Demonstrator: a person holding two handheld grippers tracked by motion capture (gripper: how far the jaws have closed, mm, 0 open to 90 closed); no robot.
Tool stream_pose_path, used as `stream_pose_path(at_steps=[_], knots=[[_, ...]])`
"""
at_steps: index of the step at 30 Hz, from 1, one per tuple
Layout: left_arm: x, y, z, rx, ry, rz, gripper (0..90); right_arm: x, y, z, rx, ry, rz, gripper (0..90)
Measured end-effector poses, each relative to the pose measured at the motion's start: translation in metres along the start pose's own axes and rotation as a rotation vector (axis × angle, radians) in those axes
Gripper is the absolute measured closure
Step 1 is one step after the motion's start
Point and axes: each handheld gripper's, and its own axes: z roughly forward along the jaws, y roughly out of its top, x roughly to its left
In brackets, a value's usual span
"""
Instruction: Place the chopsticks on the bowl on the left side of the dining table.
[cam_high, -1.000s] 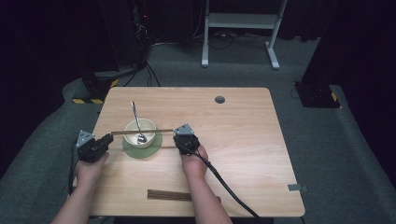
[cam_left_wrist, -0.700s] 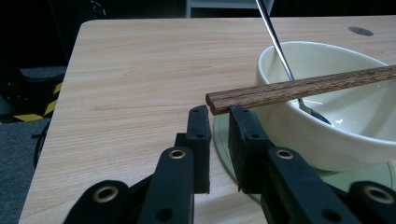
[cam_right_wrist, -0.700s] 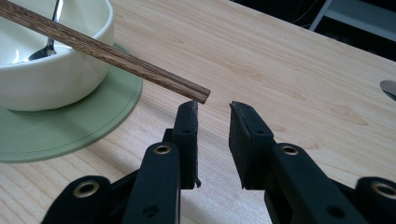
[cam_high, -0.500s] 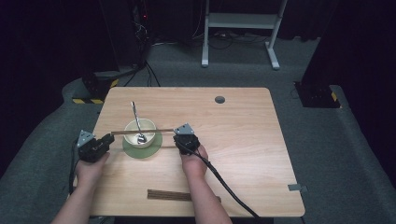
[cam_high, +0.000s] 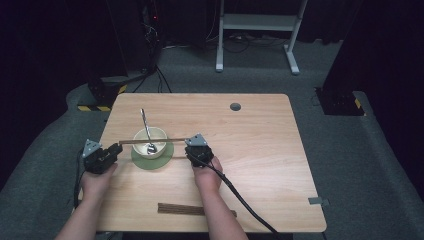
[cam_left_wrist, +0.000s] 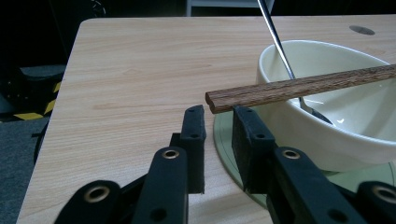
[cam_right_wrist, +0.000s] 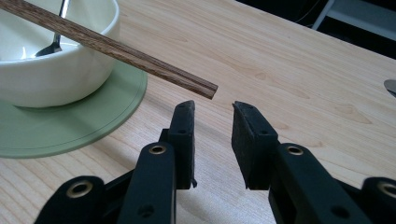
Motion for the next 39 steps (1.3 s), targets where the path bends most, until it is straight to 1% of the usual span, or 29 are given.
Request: stream_pose_path(at_steps=[4, 8, 10, 13, 15, 16, 17, 20, 22, 24, 26, 28, 30, 33, 34, 36, 38, 39], knots=[[0.0, 0.0, -0.001, 0.0, 0.002, -0.005, 64.5, -0.001, 0.0, -0.003, -0.003, 0.0, -0.004, 66.1], [-0.004, 0.0, -0.005, 0.012, 0.006, 0.007, 53.3, -0.003, 0.0, -0.011, -0.014, 0.02, 0.02, 58.5], [-0.007, 0.0, -0.008, 0.02, 0.009, 0.026, 48.6, -0.005, -0.001, -0.016, -0.019, 0.032, 0.018, 54.7], [-0.013, -0.001, -0.015, 0.039, 0.013, 0.054, 42.2, -0.009, -0.005, -0.023, -0.03, 0.059, 0.036, 48.5], [-0.017, -0.002, -0.02, 0.055, 0.004, 0.06, 39.0, -0.012, -0.01, -0.028, -0.028, 0.076, 0.05, 44.4], [-0.02, -0.003, -0.023, 0.063, -0.002, 0.055, 37.2, -0.014, -0.013, -0.031, -0.025, 0.082, 0.052, 42.4], [-0.022, -0.004, -0.025, 0.073, -0.018, 0.049, 35.6, -0.017, -0.016, -0.033, -0.021, 0.087, 0.058, 40.4], [-0.032, -0.007, -0.03, 0.111, -0.039, 0.065, 29.9, -0.026, -0.027, -0.043, -0.011, 0.097, 0.07, 35.2], [-0.039, -0.011, -0.031, 0.136, -0.047, 0.079, 29.0, -0.035, -0.036, -0.052, -0.001, 0.096, 0.081, 32.9], [-0.044, -0.015, -0.032, 0.164, -0.058, 0.081, 27.3, -0.046, -0.046, -0.061, 0.01, 0.083, 0.089, 31.9], [-0.048, -0.021, -0.032, 0.194, -0.067, 0.076, 25.1, -0.06, -0.058, -0.07, 0.023, 0.07, 0.099, 30.4], [-0.052, -0.027, -0.031, 0.232, -0.08, 0.083, 22.6, -0.077, -0.072, -0.079, 0.042, 0.061, 0.116, 29.0], [-0.056, -0.034, -0.031, 0.267, -0.086, 0.1, 21.1, -0.094, -0.088, -0.088, 0.067, 0.038, 0.112, 27.8], [-0.06, -0.043, -0.031, 0.304, -0.075, 0.12, 19.8, -0.121, -0.111, -0.102, 0.109, -0.022, 0.105, 27.1], [-0.061, -0.045, -0.031, 0.315, -0.071, 0.126, 19.4, -0.13, -0.119, -0.106, 0.12, -0.039, 0.108, 27.0], [-0.062, -0.049, -0.032, 0.332, -0.062, 0.136, 18.9, -0.147, -0.132, -0.114, 0.149, -0.065, 0.135, 26.5], [-0.062, -0.052, -0.033, 0.322, -0.05, 0.144, 18.1, -0.16, -0.142, -0.12, 0.173, -0.082, 0.146, 26.3], [-0.063, -0.053, -0.033, 0.317, -0.049, 0.14, 18.0, -0.164, -0.146, -0.122, 0.179, -0.088, 0.155, 26.4]])
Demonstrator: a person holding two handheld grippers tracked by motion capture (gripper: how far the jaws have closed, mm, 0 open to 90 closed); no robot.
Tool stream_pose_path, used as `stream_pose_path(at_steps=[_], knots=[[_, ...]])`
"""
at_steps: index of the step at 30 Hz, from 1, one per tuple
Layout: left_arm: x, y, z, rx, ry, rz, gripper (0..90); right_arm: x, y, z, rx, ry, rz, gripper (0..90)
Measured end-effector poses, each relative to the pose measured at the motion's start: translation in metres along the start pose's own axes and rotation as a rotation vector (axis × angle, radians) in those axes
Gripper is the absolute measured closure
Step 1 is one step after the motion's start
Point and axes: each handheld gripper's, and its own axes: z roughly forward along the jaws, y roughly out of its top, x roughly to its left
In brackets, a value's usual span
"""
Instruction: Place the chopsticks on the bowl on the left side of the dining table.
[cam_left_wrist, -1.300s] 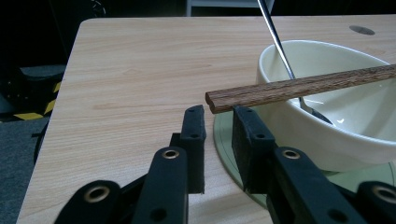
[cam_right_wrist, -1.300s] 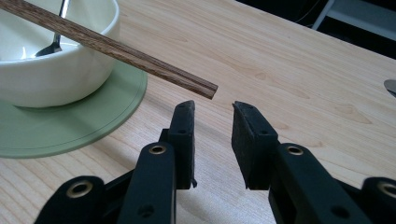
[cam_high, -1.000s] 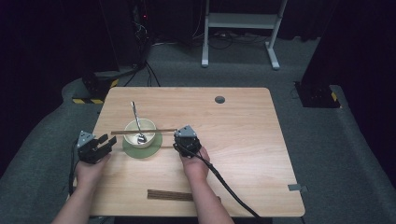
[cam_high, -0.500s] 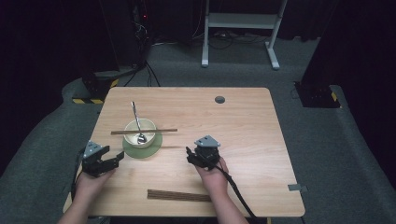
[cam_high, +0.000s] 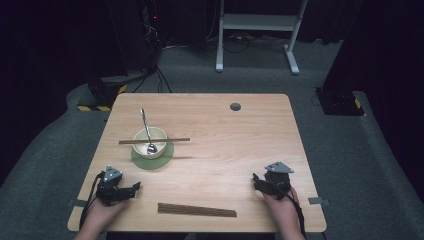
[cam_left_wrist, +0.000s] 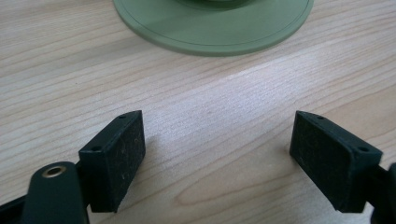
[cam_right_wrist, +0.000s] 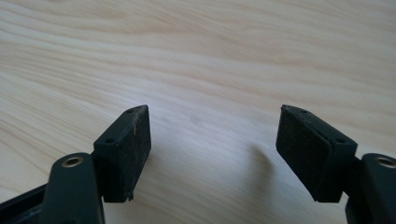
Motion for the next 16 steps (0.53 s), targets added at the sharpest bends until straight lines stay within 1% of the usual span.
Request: stream_pose_path(at_steps=[1, 2, 4, 7, 11, 16], knots=[[-0.0004, -0.0005, 0.0002, -0.003, 0.003, 0.001, 17.9, -0.0043, -0.0024, -0.0012, 0.002, -0.001, 0.013, 26.5], [-0.0007, -0.0009, 0.0005, -0.008, 0.006, 0.0, 17.2, -0.0085, -0.0046, -0.0019, 0.005, 0.005, 0.036, 26.5], [-0.0014, -0.0019, 0.0008, -0.016, 0.012, -0.01, 16.9, -0.0124, -0.0075, -0.0009, 0.015, 0.025, 0.066, 26.2], [-0.0023, -0.0028, 0.0003, -0.018, 0.021, -0.014, 16.8, -0.0106, -0.0088, -0.0022, 0.019, 0.017, 0.05, 24.2], [-0.003, -0.0039, -0.0006, -0.021, 0.022, -0.015, 16.9, -0.0117, -0.0101, -0.0032, 0.023, 0.017, 0.063, 22.1], [-0.0033, -0.0027, 0.0004, -0.021, 0.014, -0.006, 17.3, -0.0111, -0.01, -0.0031, 0.022, 0.005, 0.06, 20.9]])
